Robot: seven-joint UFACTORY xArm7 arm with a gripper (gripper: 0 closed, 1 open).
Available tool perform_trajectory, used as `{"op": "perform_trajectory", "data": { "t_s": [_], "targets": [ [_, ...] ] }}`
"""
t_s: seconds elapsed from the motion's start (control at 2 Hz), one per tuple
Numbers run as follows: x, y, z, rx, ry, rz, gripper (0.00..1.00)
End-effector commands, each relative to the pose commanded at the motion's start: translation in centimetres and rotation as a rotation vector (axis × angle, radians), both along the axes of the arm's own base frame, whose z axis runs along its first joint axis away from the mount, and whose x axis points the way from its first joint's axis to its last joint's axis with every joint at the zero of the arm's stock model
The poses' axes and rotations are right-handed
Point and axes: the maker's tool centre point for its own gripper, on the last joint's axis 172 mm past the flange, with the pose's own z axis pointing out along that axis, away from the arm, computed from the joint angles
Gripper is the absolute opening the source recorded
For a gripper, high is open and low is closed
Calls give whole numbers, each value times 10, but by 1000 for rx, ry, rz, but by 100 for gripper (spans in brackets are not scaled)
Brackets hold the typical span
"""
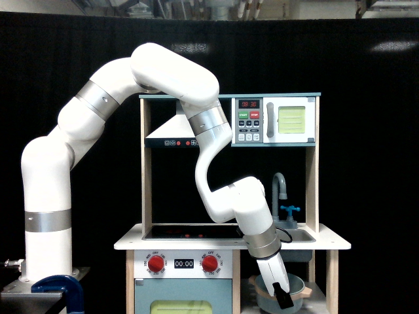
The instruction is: Put the bowl inside the kitchen cabinet
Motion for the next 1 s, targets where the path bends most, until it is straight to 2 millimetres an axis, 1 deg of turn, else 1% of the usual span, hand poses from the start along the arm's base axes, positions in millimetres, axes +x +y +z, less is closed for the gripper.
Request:
{"op": "perform_trajectory", "data": {
  "t_s": [0.5, 1.0],
  "targets": [
    [-2, 17, -5, 0, 0, 0, 100],
    [-7, 17, -7, 0, 0, 0, 100]
  ]
}}
